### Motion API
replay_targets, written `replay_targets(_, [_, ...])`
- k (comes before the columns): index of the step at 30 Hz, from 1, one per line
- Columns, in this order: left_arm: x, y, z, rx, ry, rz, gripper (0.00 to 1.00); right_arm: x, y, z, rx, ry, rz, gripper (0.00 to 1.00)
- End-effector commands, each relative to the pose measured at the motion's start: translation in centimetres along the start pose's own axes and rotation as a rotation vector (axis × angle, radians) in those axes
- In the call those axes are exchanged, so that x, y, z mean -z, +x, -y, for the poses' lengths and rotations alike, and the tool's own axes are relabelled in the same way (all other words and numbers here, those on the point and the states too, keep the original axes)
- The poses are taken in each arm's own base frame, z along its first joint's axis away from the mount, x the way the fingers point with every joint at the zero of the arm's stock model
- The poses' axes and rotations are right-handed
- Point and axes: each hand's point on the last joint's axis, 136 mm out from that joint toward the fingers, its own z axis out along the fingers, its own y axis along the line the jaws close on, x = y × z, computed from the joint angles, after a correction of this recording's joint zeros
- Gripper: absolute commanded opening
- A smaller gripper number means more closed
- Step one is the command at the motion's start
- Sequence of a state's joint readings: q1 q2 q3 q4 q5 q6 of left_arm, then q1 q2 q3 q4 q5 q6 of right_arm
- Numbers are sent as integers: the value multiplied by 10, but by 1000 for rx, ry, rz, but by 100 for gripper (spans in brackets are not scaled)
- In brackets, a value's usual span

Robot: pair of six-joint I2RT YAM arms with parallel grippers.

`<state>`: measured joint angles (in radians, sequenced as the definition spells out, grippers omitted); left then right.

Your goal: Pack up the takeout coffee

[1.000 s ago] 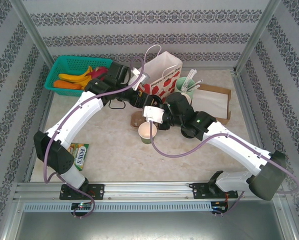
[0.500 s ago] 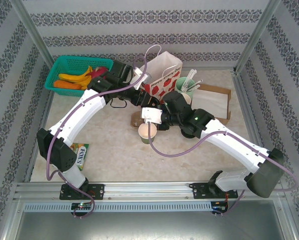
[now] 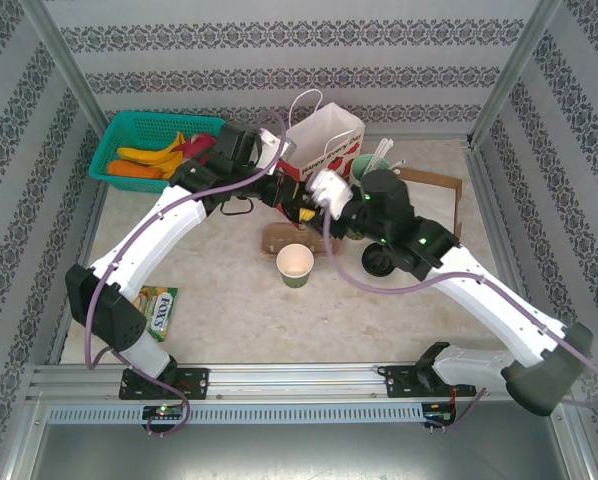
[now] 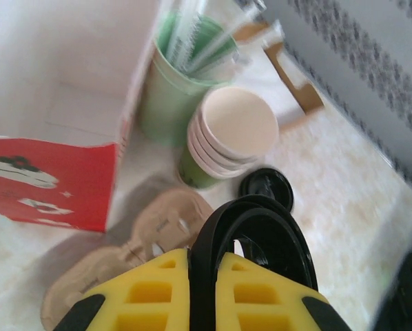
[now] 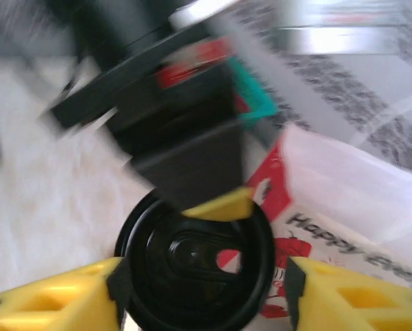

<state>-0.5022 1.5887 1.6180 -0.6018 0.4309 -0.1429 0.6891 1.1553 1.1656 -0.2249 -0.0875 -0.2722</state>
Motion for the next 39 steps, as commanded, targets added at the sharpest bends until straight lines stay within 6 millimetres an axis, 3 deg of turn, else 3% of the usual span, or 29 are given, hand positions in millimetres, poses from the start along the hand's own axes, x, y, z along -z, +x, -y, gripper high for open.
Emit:
replay_targets(1, [29,-56,-5,91,-74,307,0,8,-20,43,-490,190,182,85])
replay_targets(6, [56,-96,-6,279,8,671,0,8,-14,67,-951,240,305,92])
replay_targets(10, [74,-106,-16,464,86,816,0,3,-19,72,-1163,163,366,93])
replay_targets(19, [89,-100,-21,767,289,929,0,-20,-60,64,-1104,-45,494,92])
replay_targets(24, [80,-102,-22,807,342,931,0,-32,-87,59,-1060,-148,565,89])
replay_targets(31, [67,-107,-19,785,382,922,0,-62,-77,65,-1089,-106,577,76])
replay_targets(39, [60,-104,-24,792,380,932,0,-61,-76,66,-1071,-78,593,49])
